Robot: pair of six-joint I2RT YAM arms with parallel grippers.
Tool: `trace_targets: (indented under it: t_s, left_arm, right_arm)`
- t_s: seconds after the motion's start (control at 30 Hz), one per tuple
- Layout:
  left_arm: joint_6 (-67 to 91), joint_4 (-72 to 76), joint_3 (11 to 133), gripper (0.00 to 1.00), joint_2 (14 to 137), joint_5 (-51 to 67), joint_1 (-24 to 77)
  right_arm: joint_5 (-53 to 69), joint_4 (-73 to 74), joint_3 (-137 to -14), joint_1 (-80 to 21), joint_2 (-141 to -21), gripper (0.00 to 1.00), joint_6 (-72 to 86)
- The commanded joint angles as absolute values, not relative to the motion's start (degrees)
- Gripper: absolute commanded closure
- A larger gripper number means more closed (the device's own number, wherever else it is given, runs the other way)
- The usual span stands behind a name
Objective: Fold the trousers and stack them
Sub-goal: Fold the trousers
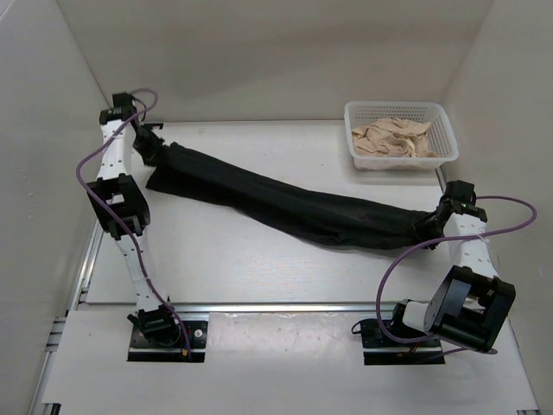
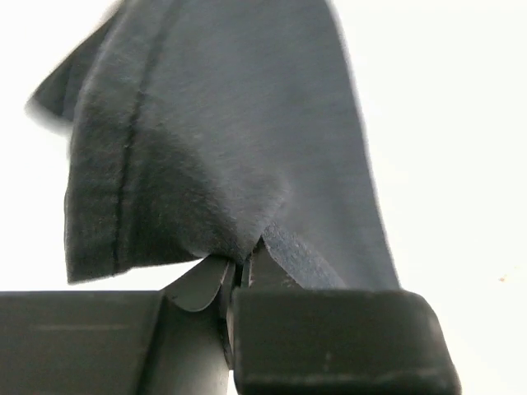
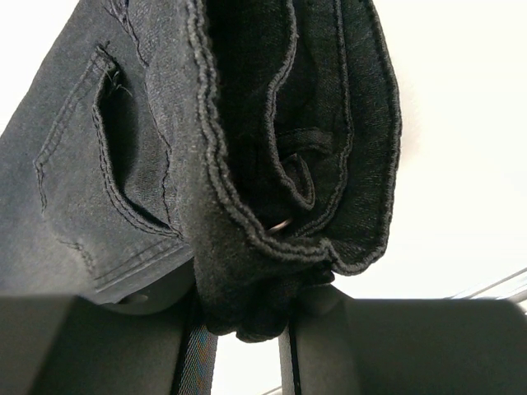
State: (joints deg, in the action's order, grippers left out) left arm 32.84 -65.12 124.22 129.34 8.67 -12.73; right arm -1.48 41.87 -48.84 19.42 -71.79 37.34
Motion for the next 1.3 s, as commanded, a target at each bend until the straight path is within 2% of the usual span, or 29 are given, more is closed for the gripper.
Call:
trace_targets:
  t_s: [0.0, 0.03, 0.1, 0.3, 0.57, 0.63, 0.67, 0.7, 0.73, 0.8, 0.83, 1.0, 1.07, 1.1, 1.27]
  left_arm:
    - [32.4, -67.6, 141.8, 0.9, 133.2, 10.7, -11.9]
    - [32.4, -68.3, 149.5, 0.9, 135.5, 13.3, -11.3]
    - [33.3, -65.5, 151.4, 0.9, 135.5, 16.3, -11.3]
    - [33.4, -59.2, 142.0, 0.9, 128.0, 20.2, -11.3]
    - [30.1, -56.8, 120.0, 0.9, 129.9, 14.0, -11.9]
    - [29.5, -56.3, 116.6, 0.79, 131.2, 14.0, -11.9]
    - [29.5, -56.2, 115.2, 0.6, 131.2, 14.0, -12.6]
    - [29.5, -56.2, 112.8, 0.51, 131.2, 13.5, -12.6]
    - [29.5, -56.2, 111.9, 0.37, 130.1, 12.8, -12.6]
    - [29.5, -56.2, 110.6, 0.01, 128.6, 10.6, -12.6]
    - [29.5, -56.2, 109.8, 0.01, 127.1, 10.5, -12.6]
    - [29.5, -56.8, 108.5, 0.01, 123.7, 6.0, -13.1]
    - [29.5, -57.5, 107.8, 0.03, 123.7, 5.2, -13.8]
    - [29.5, -57.5, 107.3, 0.04, 123.7, 4.5, -14.5]
    - [29.5, -56.9, 104.2, 0.09, 126.3, 3.3, -15.0]
  right_arm:
    - [-3.1, 40.7, -49.0, 19.7, -70.2, 0.71, 38.2]
    - [-3.1, 40.7, -48.5, 20.2, -70.2, 0.71, 38.2]
    - [-3.1, 40.7, -48.5, 20.2, -70.2, 0.72, 38.8]
    - [-3.1, 40.7, -46.8, 22.6, -68.5, 0.73, 39.4]
    - [-3.1, 40.2, -46.2, 23.1, -68.5, 0.73, 38.3]
    - [-3.1, 40.2, -45.7, 23.6, -68.5, 0.73, 38.3]
    - [-3.1, 40.2, -45.7, 23.6, -68.5, 0.73, 37.6]
    - [-3.1, 40.2, -45.7, 24.3, -67.9, 0.73, 37.6]
    - [-3.1, 40.2, -45.7, 24.3, -67.9, 0.73, 37.6]
    - [-3.1, 40.2, -45.7, 24.8, -67.9, 0.69, 37.1]
    - [-2.5, 40.2, -45.7, 24.8, -67.9, 0.68, 37.1]
    - [-1.9, 40.2, -45.7, 24.8, -67.9, 0.45, 37.1]
    - [-1.9, 40.2, -45.7, 24.8, -67.9, 0.43, 36.6]
    - [-1.9, 40.2, -45.7, 24.8, -67.9, 0.39, 36.6]
    - [-1.9, 40.2, -45.7, 24.8, -67.9, 0.38, 36.6]
